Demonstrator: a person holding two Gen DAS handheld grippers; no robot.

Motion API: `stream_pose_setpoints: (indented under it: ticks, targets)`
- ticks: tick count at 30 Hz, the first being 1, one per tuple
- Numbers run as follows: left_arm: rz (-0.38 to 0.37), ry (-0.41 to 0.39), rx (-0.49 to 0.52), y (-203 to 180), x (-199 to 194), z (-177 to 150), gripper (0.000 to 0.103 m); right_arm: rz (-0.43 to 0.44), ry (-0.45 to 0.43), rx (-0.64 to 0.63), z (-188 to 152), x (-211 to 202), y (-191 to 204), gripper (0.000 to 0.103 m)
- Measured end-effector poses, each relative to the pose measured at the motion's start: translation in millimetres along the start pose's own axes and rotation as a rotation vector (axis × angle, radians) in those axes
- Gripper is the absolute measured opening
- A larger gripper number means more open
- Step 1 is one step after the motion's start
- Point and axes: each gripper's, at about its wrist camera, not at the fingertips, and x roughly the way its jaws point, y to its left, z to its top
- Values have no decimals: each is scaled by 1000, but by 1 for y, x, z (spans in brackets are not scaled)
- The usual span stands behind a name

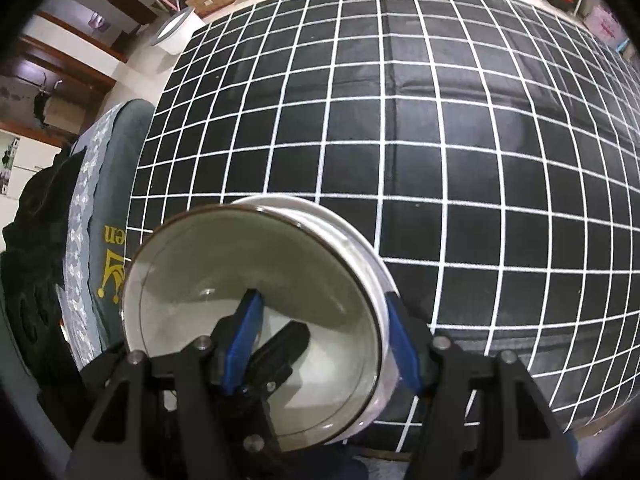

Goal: Organize plates and bowls
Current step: 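Lower the bowl stack onto the cartoon-print plate stack and open both grippers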

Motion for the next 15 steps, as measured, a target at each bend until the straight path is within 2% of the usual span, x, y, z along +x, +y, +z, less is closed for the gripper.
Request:
stream_pose_setpoints:
  ticks: [3,15]
  targets:
    - [67,-42,33,-3,-9,0,63,-10,-14,-9,1,-2,0,65]
    - [99,-79,70,-11,-37,-6,63,3,-71,-5,-1,-21,0,65]
